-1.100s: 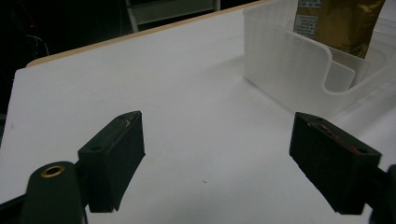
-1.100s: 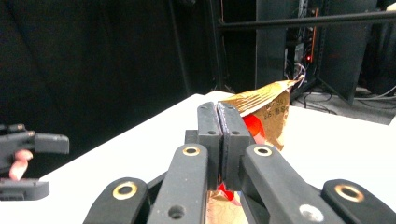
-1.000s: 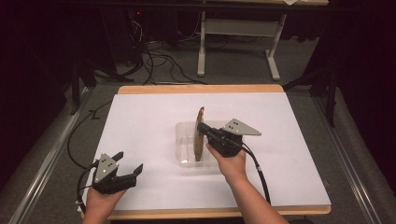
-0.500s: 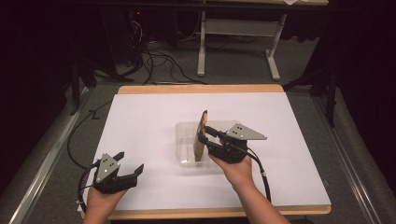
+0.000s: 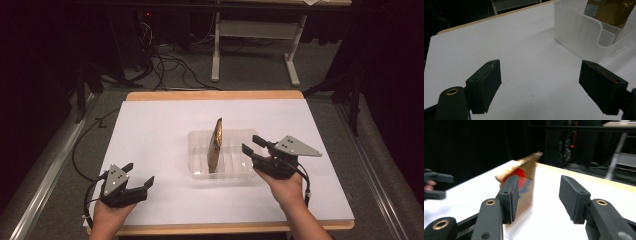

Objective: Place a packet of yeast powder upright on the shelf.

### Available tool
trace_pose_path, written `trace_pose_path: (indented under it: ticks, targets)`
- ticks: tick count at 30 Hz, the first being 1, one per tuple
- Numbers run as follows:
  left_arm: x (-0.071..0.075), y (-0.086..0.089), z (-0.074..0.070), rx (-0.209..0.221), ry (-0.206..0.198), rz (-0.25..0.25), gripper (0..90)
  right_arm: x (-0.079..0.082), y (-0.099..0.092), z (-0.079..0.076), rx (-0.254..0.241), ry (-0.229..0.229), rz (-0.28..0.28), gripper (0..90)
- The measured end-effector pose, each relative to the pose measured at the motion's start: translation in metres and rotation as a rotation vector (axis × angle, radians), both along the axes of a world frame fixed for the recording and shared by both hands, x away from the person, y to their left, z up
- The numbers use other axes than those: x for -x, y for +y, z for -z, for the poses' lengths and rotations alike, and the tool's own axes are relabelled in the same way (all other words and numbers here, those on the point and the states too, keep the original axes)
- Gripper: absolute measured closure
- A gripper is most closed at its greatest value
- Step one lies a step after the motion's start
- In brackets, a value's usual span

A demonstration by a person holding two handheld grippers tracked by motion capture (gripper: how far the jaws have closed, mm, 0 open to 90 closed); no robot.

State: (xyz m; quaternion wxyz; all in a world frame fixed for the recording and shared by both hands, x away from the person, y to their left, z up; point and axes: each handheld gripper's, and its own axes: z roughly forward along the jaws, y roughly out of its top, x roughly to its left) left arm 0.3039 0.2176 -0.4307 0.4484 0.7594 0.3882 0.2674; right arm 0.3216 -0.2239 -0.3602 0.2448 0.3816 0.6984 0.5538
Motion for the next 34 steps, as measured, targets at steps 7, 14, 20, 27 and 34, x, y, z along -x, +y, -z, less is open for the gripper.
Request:
trace_pose_path:
  ticks: [7, 14, 20, 27, 34]
  targets:
    - [-0.001, -0.003, 0.002, -0.011, 0.010, 0.006, 18.6, 0.009, -0.053, 0.011, 0.079, 0.025, 0.148, 50.9]
    - [-0.001, -0.006, 0.004, -0.024, 0.017, 0.014, 18.6, 0.019, -0.100, 0.034, 0.115, 0.074, 0.274, 47.5]
    - [-0.003, -0.010, 0.005, -0.031, 0.032, 0.024, 18.6, 0.036, -0.132, 0.071, 0.079, 0.138, 0.321, 39.1]
    - [-0.001, -0.017, 0.007, -0.067, 0.033, 0.047, 18.0, 0.031, -0.128, 0.076, 0.089, 0.137, 0.252, 30.2]
    - [0.000, -0.012, 0.007, -0.068, 0.033, 0.042, 17.9, 0.024, -0.133, 0.081, 0.078, 0.176, 0.267, 30.0]
